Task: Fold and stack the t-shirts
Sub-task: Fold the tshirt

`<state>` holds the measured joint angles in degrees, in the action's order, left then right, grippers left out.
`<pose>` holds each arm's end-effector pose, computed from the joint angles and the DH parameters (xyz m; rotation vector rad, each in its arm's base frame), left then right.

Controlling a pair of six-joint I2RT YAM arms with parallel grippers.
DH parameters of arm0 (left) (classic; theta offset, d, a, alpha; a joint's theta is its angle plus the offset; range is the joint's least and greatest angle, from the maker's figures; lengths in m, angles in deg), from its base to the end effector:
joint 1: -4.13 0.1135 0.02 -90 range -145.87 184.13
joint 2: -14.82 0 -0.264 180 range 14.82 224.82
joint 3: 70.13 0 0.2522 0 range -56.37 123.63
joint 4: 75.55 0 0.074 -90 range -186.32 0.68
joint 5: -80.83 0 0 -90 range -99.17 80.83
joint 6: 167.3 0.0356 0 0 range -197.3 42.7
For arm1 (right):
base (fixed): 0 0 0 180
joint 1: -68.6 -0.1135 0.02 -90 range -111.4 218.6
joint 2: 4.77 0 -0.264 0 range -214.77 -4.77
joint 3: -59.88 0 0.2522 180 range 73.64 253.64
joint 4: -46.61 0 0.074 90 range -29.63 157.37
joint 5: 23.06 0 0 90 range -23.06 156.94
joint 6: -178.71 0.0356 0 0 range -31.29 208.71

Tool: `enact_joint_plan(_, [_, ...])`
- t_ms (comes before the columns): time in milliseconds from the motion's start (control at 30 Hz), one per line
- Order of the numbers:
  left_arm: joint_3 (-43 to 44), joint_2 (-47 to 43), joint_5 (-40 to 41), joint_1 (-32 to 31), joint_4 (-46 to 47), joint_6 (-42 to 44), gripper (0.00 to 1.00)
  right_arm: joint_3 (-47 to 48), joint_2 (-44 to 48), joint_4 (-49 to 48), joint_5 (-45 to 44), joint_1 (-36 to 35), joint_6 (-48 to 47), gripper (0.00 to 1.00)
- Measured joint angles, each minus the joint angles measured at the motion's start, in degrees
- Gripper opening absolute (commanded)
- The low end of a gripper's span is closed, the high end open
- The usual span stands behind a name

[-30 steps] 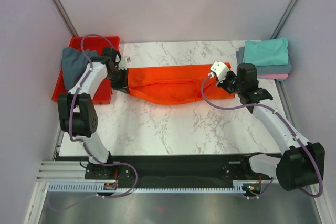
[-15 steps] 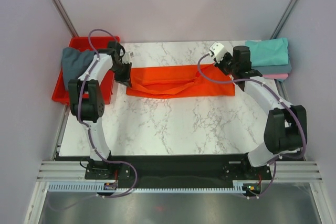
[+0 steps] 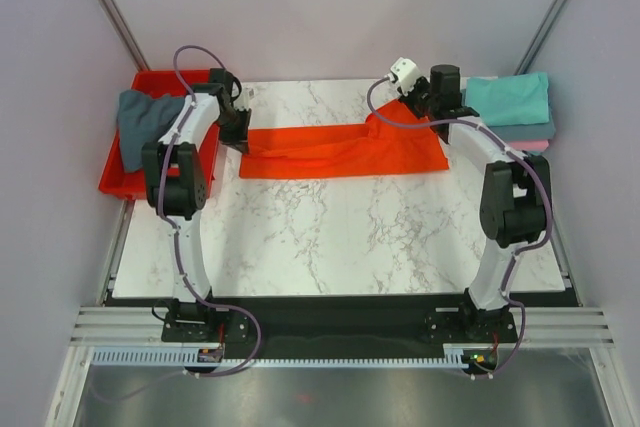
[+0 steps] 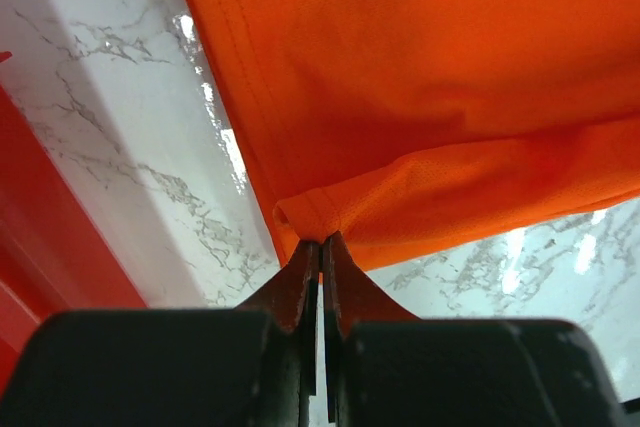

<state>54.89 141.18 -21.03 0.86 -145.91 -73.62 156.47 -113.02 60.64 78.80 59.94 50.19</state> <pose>0.4616 -0.0337 0.2169 0.2171 2.7998 -0.2900 0.4415 0.0747 0.2661 -0.9232 1.7867 -0.1236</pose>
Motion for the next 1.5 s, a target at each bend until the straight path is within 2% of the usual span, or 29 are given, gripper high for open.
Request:
enact_joint_plan(133, [0.15, 1.68, 2.14, 0.02, -0.02, -0.13, 0.02, 2.89, -3.63, -0.63, -0.02, 0.02, 0.39, 0.0])
enact_joint_plan(167, [0.15, 1.9, 2.56, 0.02, 0.0, -0.22, 0.04, 3.3, -4.42, -0.72, -0.04, 0.02, 0.44, 0.0])
enact_joint_plan(200, [0.17, 2.05, 3.04, 0.02, 0.07, -0.28, 0.11, 3.61, -5.01, -0.79, -0.04, 0.02, 0.44, 0.0])
enact_joint_plan(233, [0.31, 2.16, 3.72, 0.02, 0.15, -0.37, 0.25, 3.96, -5.77, -0.79, -0.09, 0.0, 0.5, 0.0])
enact_joint_plan(300, [0.66, 2.29, 4.98, 0.02, 0.37, -0.59, 0.74, 4.63, -7.1, -0.85, -0.22, 0.0, 0.68, 0.0])
enact_joint_plan(333, [0.76, 2.29, 5.64, 0.02, 0.5, -0.44, 0.78, 4.92, -7.8, -0.96, -0.24, 0.0, 0.79, 0.0])
enact_joint_plan(367, [0.92, 2.27, 5.9, 0.02, 0.68, -0.9, 0.83, 5.2, -8.35, -1.03, -0.46, 0.0, 0.83, 0.09])
enact_joint_plan(400, [0.94, 2.25, 5.86, 0.02, 0.96, -1.03, 0.92, 5.31, -8.72, -1.18, -0.92, -0.02, 0.92, 0.28])
enact_joint_plan(433, [0.92, 2.14, 5.7, 0.02, 1.09, -0.94, 0.94, 5.38, -8.96, -1.33, -1.79, -0.11, 1.42, 0.4])
enact_joint_plan(467, [0.76, 1.99, 5.49, 0.02, 1.18, -1.18, 0.94, 5.35, -9.05, -1.46, -2.67, -0.13, 1.73, 0.48])
enact_joint_plan(733, [-5.7, -8.5, 1.01, -0.9, 2.6, -1.53, 0.96, 3.85, -3.82, -2.91, -8.28, -0.24, 8.44, 0.63])
enact_joint_plan(900, [-5.7, -11.26, -1.09, -1.36, 4.42, -1.62, 0.93, 3.67, 2.56, 0.15, -7.69, -0.22, 16.09, 0.64])
enact_joint_plan(1067, [-5.53, -7.37, -2.27, -1.33, 4.39, -2.36, 0.86, 3.67, 3.04, 5.22, -2.43, 0.85, 27.17, 0.62])
enact_joint_plan(1233, [-2.36, -0.61, -3.34, -1.4, 4.37, -2.14, 0.77, 3.96, -4.46, 8.72, 4.02, 5.49, 41.38, 0.6])
enact_joint_plan(1500, [2.67, 3.45, -4.17, -2.84, 5.16, 0.17, 0.73, 7.91, -16.5, 16.37, 10.14, 8.72, 49.18, 0.58])
